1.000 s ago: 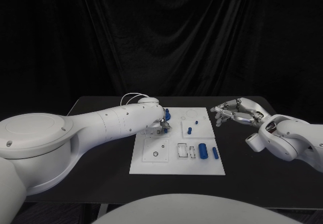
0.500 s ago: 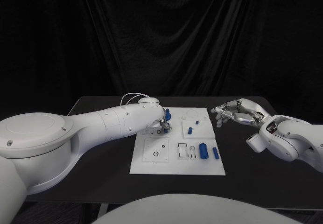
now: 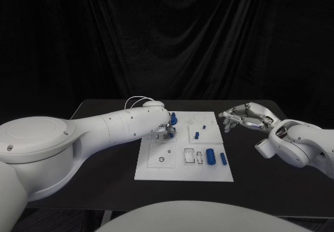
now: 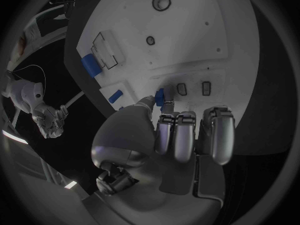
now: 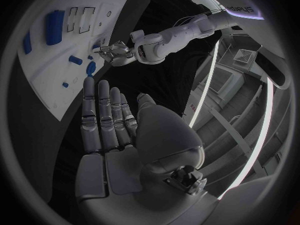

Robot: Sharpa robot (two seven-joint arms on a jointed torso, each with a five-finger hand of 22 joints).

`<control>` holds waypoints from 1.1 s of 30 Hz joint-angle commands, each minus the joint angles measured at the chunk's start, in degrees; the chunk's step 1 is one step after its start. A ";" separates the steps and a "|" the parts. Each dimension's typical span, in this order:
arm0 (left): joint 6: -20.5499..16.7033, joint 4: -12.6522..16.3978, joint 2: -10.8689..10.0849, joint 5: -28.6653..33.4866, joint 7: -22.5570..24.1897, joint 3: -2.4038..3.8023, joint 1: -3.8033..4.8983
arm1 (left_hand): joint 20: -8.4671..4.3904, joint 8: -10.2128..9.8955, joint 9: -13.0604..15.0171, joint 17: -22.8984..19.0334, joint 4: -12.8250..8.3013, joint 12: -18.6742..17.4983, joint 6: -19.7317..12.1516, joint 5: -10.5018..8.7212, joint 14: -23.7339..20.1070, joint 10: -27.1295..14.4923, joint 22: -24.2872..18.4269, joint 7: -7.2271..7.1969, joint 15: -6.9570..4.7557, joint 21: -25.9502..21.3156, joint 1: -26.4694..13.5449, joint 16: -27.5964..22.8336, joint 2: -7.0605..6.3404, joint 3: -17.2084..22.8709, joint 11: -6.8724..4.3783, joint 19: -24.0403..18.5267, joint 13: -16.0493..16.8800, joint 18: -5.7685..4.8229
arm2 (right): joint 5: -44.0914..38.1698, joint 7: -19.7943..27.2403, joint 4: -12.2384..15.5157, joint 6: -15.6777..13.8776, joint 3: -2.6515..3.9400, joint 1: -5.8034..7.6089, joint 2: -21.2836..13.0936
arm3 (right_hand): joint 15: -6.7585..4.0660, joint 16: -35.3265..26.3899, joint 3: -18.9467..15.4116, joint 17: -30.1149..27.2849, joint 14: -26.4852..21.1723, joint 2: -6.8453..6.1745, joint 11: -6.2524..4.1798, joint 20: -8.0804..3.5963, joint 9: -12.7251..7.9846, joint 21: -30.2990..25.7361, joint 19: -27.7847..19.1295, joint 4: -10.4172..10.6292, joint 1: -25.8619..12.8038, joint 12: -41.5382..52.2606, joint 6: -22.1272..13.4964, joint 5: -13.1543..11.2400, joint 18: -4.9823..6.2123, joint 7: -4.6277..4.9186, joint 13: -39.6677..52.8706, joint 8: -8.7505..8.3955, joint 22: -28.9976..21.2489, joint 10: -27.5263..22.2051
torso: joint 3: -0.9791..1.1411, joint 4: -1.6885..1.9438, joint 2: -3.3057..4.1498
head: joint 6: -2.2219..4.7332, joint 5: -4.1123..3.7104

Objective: Assemble the parts on the task board

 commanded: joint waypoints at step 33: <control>-5.58 6.44 -6.21 0.33 -0.79 0.05 -0.12 | -1.02 0.75 11.81 15.09 -4.56 -0.06 -0.30 8.32 5.96 6.14 6.17 -0.79 -0.79 -0.91 -4.53 0.15 -7.11 18.18 -1.17 -0.11 14.98 0.50 | -0.16 -1.79 -0.42 1.52 0.05 -0.56 -0.12 | 0.20 0.29 0.14 -0.14 -0.60 0.07 0.25 0.06 -0.11 -0.14 0.13 0.18 0.35 -0.32 -0.09 0.28 0.43 0.23 -0.14 0.16 -0.12 0.09 | 0.00 0.03 -0.05 | -0.01 0.01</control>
